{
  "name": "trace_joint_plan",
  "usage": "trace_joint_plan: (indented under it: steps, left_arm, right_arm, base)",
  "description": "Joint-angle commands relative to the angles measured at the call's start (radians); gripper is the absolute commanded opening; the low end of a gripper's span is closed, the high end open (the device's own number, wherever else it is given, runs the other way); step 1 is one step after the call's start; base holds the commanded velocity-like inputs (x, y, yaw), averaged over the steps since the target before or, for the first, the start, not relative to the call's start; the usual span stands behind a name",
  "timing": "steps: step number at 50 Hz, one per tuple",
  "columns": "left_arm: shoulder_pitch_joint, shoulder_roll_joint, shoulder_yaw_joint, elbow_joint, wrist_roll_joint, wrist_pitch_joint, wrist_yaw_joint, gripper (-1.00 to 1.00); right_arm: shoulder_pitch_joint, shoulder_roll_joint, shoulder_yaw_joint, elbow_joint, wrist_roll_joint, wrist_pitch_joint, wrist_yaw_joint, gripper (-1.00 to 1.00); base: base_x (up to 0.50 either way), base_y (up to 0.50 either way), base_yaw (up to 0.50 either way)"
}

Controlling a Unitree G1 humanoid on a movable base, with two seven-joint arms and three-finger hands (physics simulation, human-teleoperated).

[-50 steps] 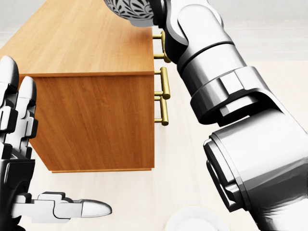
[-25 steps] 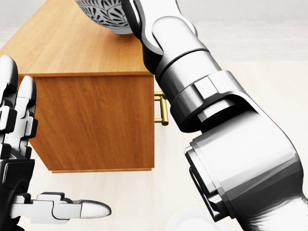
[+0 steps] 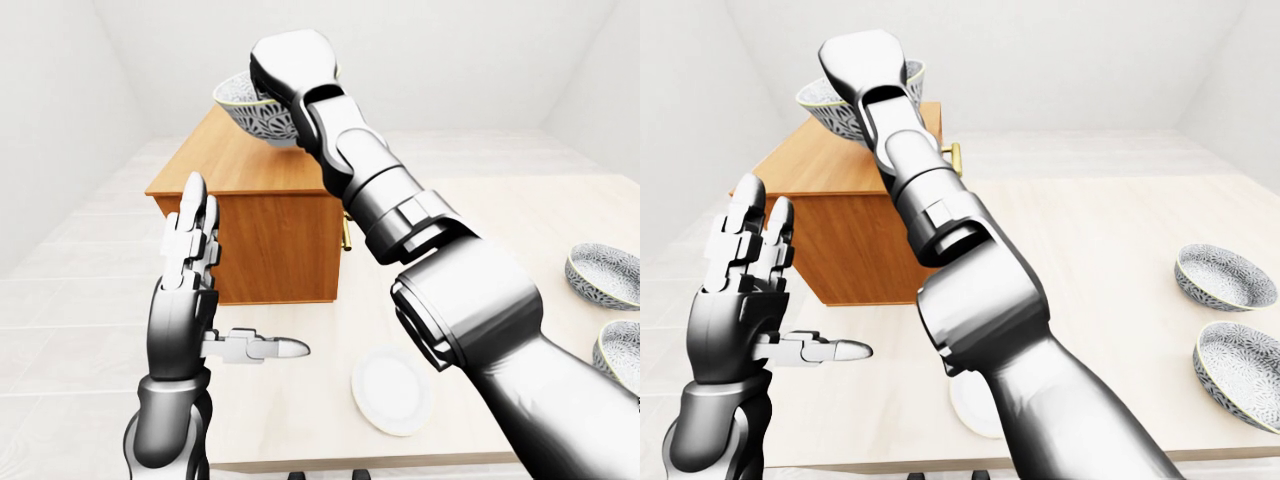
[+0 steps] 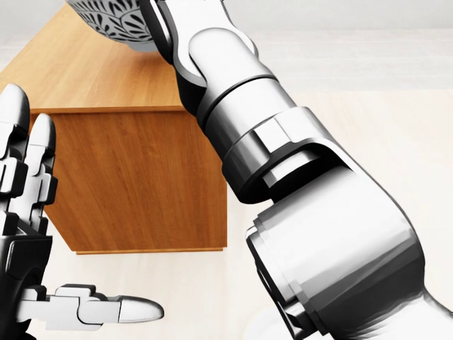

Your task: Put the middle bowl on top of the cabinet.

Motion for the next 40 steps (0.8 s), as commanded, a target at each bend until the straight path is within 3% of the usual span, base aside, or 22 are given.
trace_joint_plan:
  steps: [1, 6, 8, 26, 30, 31, 32, 33, 36, 40]
  left_arm:
    - [-0.008, -0.003, 0.024, 0.005, -0.014, 0.000, 0.010, 1.00]
    - [-0.011, -0.004, 0.029, 0.010, -0.018, 0.000, 0.009, 1.00]
    - [-0.011, -0.005, 0.030, 0.006, -0.020, 0.000, 0.009, 1.00]
    - [-0.011, -0.005, 0.032, 0.006, -0.018, 0.000, 0.010, 1.00]
    - [-0.015, -0.002, 0.025, 0.011, -0.009, 0.000, 0.011, 1.00]
    - [-0.016, 0.000, 0.023, 0.010, -0.006, 0.000, 0.010, 1.00]
    - [-0.017, 0.000, 0.023, 0.012, -0.006, 0.000, 0.010, 1.00]
    - [-0.018, 0.000, 0.023, 0.013, -0.004, 0.000, 0.011, 1.00]
    - [-0.016, 0.001, 0.016, 0.023, 0.000, 0.000, 0.009, 1.00]
    - [-0.015, 0.000, 0.013, 0.024, 0.002, 0.000, 0.008, 1.00]
  right_arm:
    - [-0.033, 0.048, 0.014, 0.018, 0.012, -0.021, -0.048, -1.00]
    - [-0.045, 0.055, 0.014, 0.023, 0.011, -0.033, -0.048, -1.00]
    - [-0.032, 0.054, 0.021, 0.020, 0.000, -0.018, -0.038, -1.00]
    - [-0.031, 0.057, 0.012, 0.026, -0.002, -0.012, -0.044, -1.00]
    - [-0.035, 0.051, 0.027, 0.029, -0.026, -0.022, -0.088, -1.00]
    - [-0.016, 0.053, 0.015, 0.027, -0.018, 0.004, -0.117, -1.00]
    - [-0.005, 0.048, 0.008, 0.027, -0.015, 0.008, -0.150, -1.00]
    - [0.006, 0.039, 0.006, 0.028, -0.012, -0.022, -0.180, -1.00]
    - [0.015, 0.043, 0.018, 0.029, -0.035, 0.008, -0.232, -1.00]
    - [0.028, 0.041, 0.020, 0.052, -0.052, 0.008, -0.280, -1.00]
  base:
    - [0.00, 0.00, 0.00]
    - [0.00, 0.00, 0.00]
    - [0.00, 0.00, 0.00]
    - [0.00, 0.00, 0.00]
    - [0.00, 0.00, 0.00]
    - [0.00, 0.00, 0.00]
    - [0.00, 0.00, 0.00]
    - [0.00, 0.00, 0.00]
    - [0.00, 0.00, 0.00]
    - [0.00, 0.00, 0.00]
